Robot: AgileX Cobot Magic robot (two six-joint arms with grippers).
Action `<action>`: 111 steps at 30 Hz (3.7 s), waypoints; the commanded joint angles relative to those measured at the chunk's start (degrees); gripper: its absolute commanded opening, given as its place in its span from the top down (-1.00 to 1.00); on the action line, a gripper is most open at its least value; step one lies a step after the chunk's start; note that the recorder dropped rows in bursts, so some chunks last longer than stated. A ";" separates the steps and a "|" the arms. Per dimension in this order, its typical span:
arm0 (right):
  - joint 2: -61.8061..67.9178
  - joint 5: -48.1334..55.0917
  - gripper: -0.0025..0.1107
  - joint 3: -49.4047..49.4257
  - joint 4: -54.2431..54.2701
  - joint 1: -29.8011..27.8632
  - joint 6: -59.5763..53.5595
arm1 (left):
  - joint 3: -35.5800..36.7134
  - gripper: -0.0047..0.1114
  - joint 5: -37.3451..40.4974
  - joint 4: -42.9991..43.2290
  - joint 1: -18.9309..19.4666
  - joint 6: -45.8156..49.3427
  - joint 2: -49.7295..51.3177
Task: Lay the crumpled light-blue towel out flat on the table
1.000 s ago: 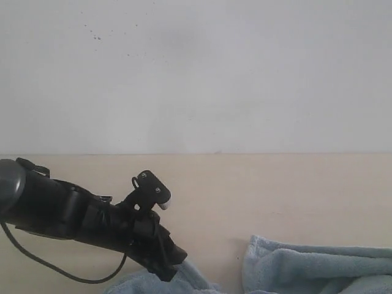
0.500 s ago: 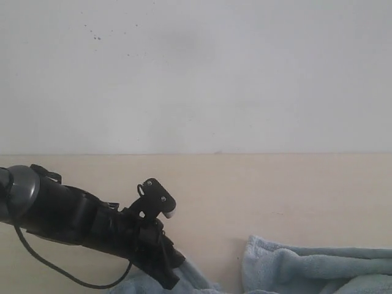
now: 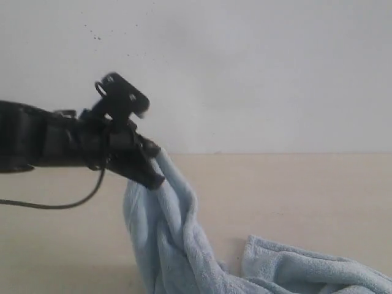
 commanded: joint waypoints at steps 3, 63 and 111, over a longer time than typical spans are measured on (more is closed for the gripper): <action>-0.38 0.32 0.20 0.07 6.49 8.80 -9.72 | 5.96 0.84 -0.28 -0.64 0.01 -3.71 -23.37; 49.34 -7.30 0.20 -7.41 73.09 32.11 -72.04 | 25.28 0.84 16.48 0.37 0.01 -5.44 -56.37; 49.21 12.59 0.20 -27.47 60.87 14.59 -56.18 | 30.43 -0.14 17.64 103.45 0.02 -99.36 -26.90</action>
